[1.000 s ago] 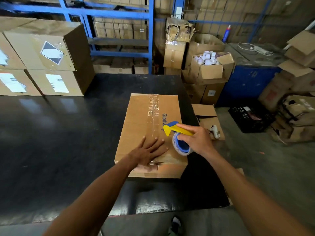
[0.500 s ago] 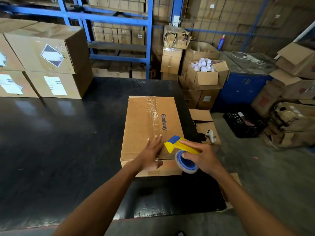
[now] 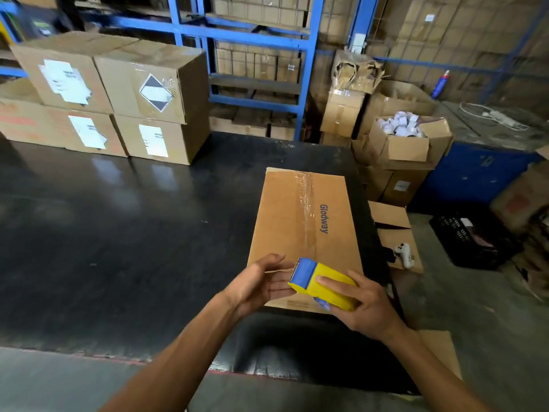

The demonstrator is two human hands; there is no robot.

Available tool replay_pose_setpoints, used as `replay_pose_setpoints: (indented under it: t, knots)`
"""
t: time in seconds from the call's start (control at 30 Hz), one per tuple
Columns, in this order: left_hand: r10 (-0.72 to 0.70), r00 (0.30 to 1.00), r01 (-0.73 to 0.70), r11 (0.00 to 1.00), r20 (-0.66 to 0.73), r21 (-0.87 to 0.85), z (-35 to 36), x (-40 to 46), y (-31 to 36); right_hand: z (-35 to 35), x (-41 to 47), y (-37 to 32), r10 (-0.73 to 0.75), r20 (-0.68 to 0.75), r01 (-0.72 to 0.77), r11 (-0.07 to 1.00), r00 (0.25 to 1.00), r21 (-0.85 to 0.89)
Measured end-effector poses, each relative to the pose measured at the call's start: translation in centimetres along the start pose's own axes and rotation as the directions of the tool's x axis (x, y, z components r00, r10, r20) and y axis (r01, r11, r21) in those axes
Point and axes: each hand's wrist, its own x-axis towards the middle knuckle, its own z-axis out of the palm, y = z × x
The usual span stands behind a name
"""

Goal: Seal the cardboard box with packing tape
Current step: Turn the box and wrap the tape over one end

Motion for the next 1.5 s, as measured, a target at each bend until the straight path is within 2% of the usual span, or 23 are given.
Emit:
replay_pose_setpoints:
  t: [0.13, 0.3, 0.53, 0.73, 0.8, 0.83, 0.97, 1.07, 1.23, 1.3, 1.5]
  knots:
    - [-0.008, 0.999, 0.005, 0.997, -0.049, -0.071, -1.0, -0.5, -0.4, 0.5, 0.7, -1.2, -0.073, -0.001, 0.073, 0.997, 0.997, 0.033]
    - [-0.010, 0.998, 0.002, 0.994, -0.068, -0.111, -0.8, -0.7, -0.5, 0.8, 1.2, -1.9, -0.084, -0.047, 0.088, 0.991, 0.995, 0.102]
    - [-0.032, 0.989, 0.013, 0.991, -0.145, -0.134, -0.6, -0.9, -0.6, 0.5, 1.2, -2.3, -0.038, -0.009, 0.039, 0.992, 0.999, 0.122]
    - [-0.016, 0.994, -0.003, 0.986, -0.108, -0.168, -1.3, -0.9, -0.9, 0.9, 1.6, -2.5, 0.003, 0.008, -0.004, 0.991, 1.000, 0.130]
    - [-0.027, 0.988, -0.005, 0.978, -0.152, -0.208, -1.8, -0.5, -1.4, 1.0, 1.7, -2.6, -0.003, 0.042, -0.002, 0.992, 0.999, 0.129]
    - [-0.008, 0.982, -0.025, 0.985, -0.189, -0.168, -2.1, -0.3, -1.7, 1.0, 1.8, -2.6, -0.013, 0.069, 0.005, 0.993, 0.998, 0.120]
    - [0.168, 0.900, -0.139, 0.985, -0.403, 0.102, -2.1, 0.4, -2.6, 0.5, 1.9, -2.8, -0.015, 0.187, 0.010, 1.000, 0.982, 0.029]
    - [0.286, 0.799, -0.239, 0.958, -0.529, 0.156, -4.0, -0.1, -2.8, -1.1, 1.5, -1.7, -0.008, 0.239, 0.023, 0.998, 0.971, -0.058]
    - [0.495, 0.645, -0.262, 0.859, -0.583, 0.439, -6.8, -0.1, -4.0, -3.0, 1.3, -0.1, -0.008, 0.310, 0.076, 0.975, 0.951, -0.208]
    - [0.521, 0.604, -0.272, 0.846, -0.603, 0.459, -6.3, 0.4, -4.3, -2.8, 1.6, -0.1, -0.013, 0.330, 0.104, 0.960, 0.944, -0.260]
    - [0.466, 0.557, -0.250, 0.884, -0.688, 0.396, -6.0, 2.0, -4.8, -1.6, 2.1, 0.1, 0.001, 0.370, 0.145, 0.920, 0.929, -0.365]
